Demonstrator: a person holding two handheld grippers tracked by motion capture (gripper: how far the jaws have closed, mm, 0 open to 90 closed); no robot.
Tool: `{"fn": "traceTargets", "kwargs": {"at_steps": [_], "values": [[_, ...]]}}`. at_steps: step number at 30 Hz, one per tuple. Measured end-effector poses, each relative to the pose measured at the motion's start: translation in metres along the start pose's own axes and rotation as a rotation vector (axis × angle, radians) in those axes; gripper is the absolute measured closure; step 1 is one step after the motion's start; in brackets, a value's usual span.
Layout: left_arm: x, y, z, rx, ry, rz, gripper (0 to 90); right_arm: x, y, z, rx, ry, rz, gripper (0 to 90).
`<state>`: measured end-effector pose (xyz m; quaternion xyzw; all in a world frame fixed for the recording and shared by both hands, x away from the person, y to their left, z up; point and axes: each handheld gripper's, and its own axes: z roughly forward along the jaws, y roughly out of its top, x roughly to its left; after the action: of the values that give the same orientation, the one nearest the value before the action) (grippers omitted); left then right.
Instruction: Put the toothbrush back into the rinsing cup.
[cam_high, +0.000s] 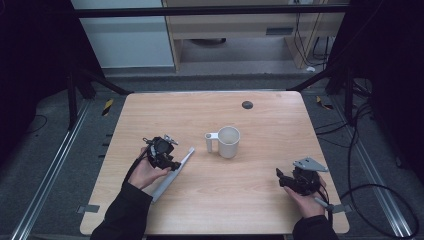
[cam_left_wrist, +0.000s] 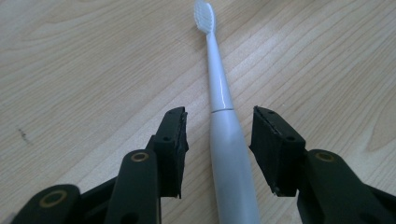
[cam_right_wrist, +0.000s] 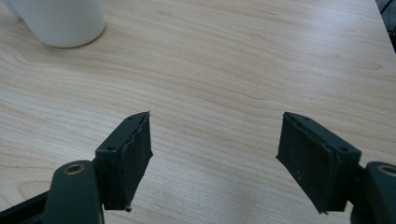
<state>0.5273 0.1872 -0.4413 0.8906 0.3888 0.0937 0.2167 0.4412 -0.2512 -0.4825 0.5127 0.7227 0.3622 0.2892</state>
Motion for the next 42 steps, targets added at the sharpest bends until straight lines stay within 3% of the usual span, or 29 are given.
{"fn": "traceTargets", "kwargs": {"at_steps": [12, 28, 42], "values": [[-0.005, -0.002, 0.014, 0.055, -0.019, 0.008, 55.5, 0.000, -0.001, 0.001, 0.009, 0.001, -0.007, 25.8], [-0.001, -0.004, 0.027, 0.098, -0.051, -0.021, 64.1, 0.001, -0.001, 0.002, 0.020, 0.005, -0.014, 26.0], [-0.002, -0.005, 0.021, 0.099, -0.058, -0.021, 66.8, 0.001, -0.001, 0.002, 0.024, 0.006, -0.011, 26.1]]}}
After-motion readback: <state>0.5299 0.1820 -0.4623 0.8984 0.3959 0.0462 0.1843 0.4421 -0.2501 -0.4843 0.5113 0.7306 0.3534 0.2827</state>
